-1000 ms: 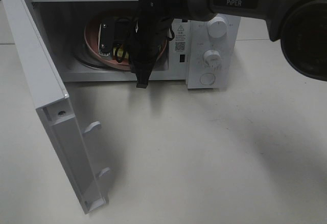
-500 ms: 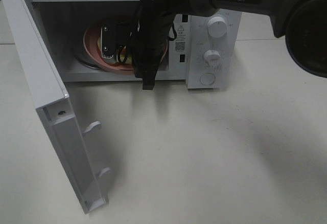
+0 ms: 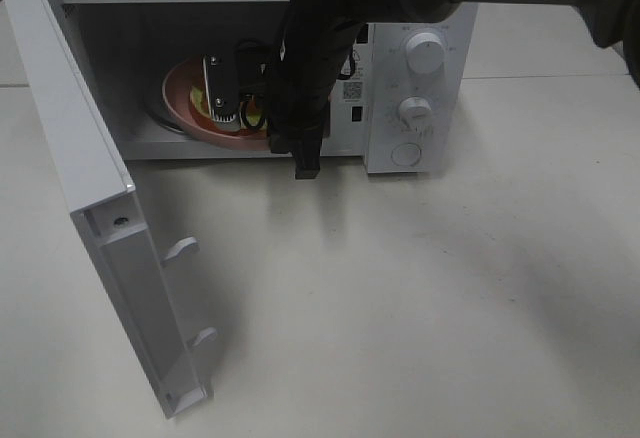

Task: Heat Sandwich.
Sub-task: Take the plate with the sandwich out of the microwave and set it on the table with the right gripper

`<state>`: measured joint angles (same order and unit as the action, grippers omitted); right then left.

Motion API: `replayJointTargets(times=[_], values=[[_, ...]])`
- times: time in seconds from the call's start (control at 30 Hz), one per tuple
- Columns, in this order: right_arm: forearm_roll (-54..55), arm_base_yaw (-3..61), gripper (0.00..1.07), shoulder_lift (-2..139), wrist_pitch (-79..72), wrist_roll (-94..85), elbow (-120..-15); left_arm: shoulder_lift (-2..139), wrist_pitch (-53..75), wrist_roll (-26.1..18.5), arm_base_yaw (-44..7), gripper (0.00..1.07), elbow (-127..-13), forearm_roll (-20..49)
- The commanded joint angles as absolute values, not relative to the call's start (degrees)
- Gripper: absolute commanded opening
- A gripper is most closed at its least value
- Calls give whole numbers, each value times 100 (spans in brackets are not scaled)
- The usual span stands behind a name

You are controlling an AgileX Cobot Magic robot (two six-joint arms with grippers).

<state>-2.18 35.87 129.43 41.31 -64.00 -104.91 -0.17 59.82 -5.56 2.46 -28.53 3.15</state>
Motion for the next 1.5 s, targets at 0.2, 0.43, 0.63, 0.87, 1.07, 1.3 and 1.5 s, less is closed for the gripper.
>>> replayJointTargets(times=[0.2, 0.43, 0.63, 0.87, 1.07, 1.3, 1.5], values=[[-155, 3524, 0, 12422, 4011, -6675, -9998, -172, 5930, -550, 269, 97, -2830, 321], [0, 3524, 0, 12101, 3776, -7116, -9523, -172, 5930, -550, 269, 97, -2830, 321], [40, 3524, 0, 11866, 3524, -7294, -9190, -172, 5930, -550, 269, 97, -2830, 321], [86, 3524, 0, 11505, 3163, -7592, -8629, -172, 5930, -550, 269, 97, -2830, 321], [92, 3524, 0, 11224, 2807, -7890, -8136, -172, 5930, -550, 269, 97, -2830, 321], [69, 3524, 0, 10880, 2429, -8193, -7638, -172, 5930, -550, 269, 97, -2830, 321], [0, 3524, 0, 10634, 2172, -8463, -7305, -172, 5930, -550, 269, 97, -2830, 321]])
